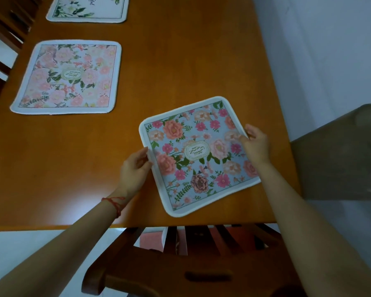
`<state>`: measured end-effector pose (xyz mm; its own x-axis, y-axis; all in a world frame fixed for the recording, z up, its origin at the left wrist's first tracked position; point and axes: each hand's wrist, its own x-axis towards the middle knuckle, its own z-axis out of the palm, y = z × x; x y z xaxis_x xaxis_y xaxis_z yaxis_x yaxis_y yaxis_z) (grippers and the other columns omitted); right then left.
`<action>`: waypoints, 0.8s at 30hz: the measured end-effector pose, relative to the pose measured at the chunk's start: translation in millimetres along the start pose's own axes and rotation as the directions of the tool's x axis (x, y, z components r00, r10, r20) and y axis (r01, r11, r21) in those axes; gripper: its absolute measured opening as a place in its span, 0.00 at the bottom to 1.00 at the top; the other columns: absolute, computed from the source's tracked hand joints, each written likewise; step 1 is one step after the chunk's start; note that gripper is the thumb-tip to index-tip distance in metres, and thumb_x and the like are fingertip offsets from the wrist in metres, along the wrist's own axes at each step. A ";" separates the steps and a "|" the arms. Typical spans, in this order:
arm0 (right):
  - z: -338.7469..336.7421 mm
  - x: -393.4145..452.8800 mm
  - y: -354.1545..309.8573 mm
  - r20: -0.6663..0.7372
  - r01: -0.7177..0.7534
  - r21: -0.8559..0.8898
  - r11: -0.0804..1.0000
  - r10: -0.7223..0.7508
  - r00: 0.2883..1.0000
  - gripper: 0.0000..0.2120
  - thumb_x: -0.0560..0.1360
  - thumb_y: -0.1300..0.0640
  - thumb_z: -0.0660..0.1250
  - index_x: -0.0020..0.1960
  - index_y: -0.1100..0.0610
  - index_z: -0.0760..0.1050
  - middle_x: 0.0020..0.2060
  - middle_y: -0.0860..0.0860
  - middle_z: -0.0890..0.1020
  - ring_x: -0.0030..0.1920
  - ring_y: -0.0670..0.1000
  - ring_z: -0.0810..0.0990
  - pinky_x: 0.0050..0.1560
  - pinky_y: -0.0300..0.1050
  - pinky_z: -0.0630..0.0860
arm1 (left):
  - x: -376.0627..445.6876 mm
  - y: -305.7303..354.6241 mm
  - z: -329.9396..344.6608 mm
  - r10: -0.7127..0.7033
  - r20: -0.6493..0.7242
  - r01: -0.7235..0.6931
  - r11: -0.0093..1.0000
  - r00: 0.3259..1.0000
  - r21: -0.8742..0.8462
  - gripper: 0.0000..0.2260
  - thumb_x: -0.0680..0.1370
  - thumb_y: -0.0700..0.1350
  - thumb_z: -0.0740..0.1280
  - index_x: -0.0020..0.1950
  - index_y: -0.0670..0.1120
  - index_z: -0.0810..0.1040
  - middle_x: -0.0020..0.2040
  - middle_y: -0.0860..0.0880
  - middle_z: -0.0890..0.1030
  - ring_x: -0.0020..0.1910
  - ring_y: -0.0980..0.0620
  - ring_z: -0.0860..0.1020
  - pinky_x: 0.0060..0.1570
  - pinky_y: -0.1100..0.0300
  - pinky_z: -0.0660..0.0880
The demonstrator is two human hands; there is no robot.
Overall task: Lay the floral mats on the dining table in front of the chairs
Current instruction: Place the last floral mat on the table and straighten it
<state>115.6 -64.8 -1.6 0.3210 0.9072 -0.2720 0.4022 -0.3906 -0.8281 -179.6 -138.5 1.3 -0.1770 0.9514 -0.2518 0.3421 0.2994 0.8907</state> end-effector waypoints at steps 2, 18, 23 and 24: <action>-4.5 -12.0 8.5 -0.040 -0.033 0.020 0.999 0.034 0.999 0.22 0.77 0.60 0.63 0.70 0.59 0.65 0.64 0.53 0.73 0.49 0.42 0.72 0.31 0.22 0.68 | 18.3 4.9 -1.6 0.017 -0.014 -0.016 0.995 1.000 0.098 0.18 0.77 0.40 0.64 0.67 0.41 0.70 0.64 0.44 0.73 0.61 0.48 0.73 0.55 0.56 0.73; -2.7 -92.0 56.1 -0.328 -0.166 0.017 0.986 0.162 0.931 0.12 0.77 0.59 0.63 0.59 0.59 0.75 0.51 0.54 0.79 0.51 0.54 0.78 0.47 0.46 0.76 | 117.1 56.1 22.3 0.200 0.258 -0.309 0.805 0.945 0.506 0.16 0.77 0.39 0.62 0.65 0.40 0.72 0.61 0.39 0.75 0.57 0.41 0.74 0.50 0.56 0.69; 1.2 -85.1 51.5 -0.349 -0.189 0.011 0.982 0.181 0.919 0.18 0.75 0.62 0.63 0.65 0.61 0.71 0.58 0.57 0.76 0.58 0.56 0.75 0.56 0.54 0.76 | 109.2 55.6 19.2 0.202 0.273 -0.318 0.805 0.941 0.501 0.15 0.76 0.38 0.63 0.62 0.37 0.73 0.59 0.37 0.76 0.55 0.39 0.75 0.52 0.53 0.71; 0.3 -80.8 50.9 -0.344 -0.172 0.006 0.985 0.163 0.925 0.18 0.75 0.63 0.63 0.64 0.61 0.71 0.58 0.58 0.76 0.58 0.57 0.75 0.56 0.55 0.76 | 106.1 54.3 17.3 0.204 0.264 -0.314 0.809 0.943 0.497 0.15 0.76 0.38 0.63 0.62 0.37 0.73 0.59 0.37 0.77 0.55 0.39 0.75 0.51 0.53 0.71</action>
<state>109.9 -157.9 -21.9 0.6571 0.7215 -0.2184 0.3362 -0.5399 -0.7717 -163.8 -20.0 16.5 0.1467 0.9769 -0.1555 0.7908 -0.0214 0.6117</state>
